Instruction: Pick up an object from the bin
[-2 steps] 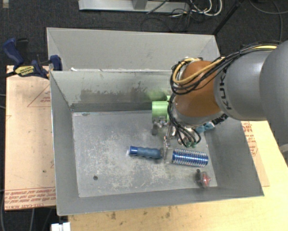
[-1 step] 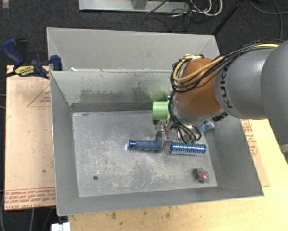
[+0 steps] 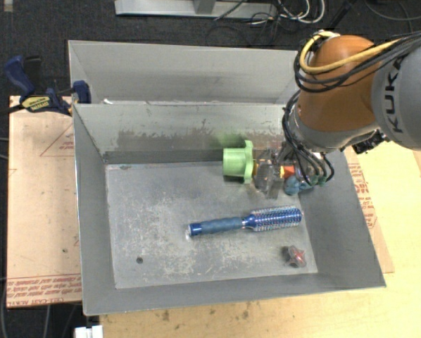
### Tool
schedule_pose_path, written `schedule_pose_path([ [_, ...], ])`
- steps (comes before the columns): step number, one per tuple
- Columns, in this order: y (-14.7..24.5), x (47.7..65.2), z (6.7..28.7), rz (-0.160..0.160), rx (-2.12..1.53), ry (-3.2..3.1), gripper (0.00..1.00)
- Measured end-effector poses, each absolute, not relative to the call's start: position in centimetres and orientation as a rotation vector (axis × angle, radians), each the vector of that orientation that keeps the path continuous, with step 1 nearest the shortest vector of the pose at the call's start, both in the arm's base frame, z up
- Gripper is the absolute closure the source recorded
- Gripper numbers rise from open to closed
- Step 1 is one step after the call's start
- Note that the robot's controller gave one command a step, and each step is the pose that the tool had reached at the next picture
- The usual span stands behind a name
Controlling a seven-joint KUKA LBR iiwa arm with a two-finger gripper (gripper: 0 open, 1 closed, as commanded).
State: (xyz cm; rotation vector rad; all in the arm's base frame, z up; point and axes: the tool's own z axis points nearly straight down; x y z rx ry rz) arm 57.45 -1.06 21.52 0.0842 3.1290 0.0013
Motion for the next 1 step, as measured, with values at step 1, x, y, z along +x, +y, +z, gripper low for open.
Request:
schedule_pose_path([
  [1, -1.03, 57.31, 21.01, 0.002, 0.084, 3.137, 0.00],
])
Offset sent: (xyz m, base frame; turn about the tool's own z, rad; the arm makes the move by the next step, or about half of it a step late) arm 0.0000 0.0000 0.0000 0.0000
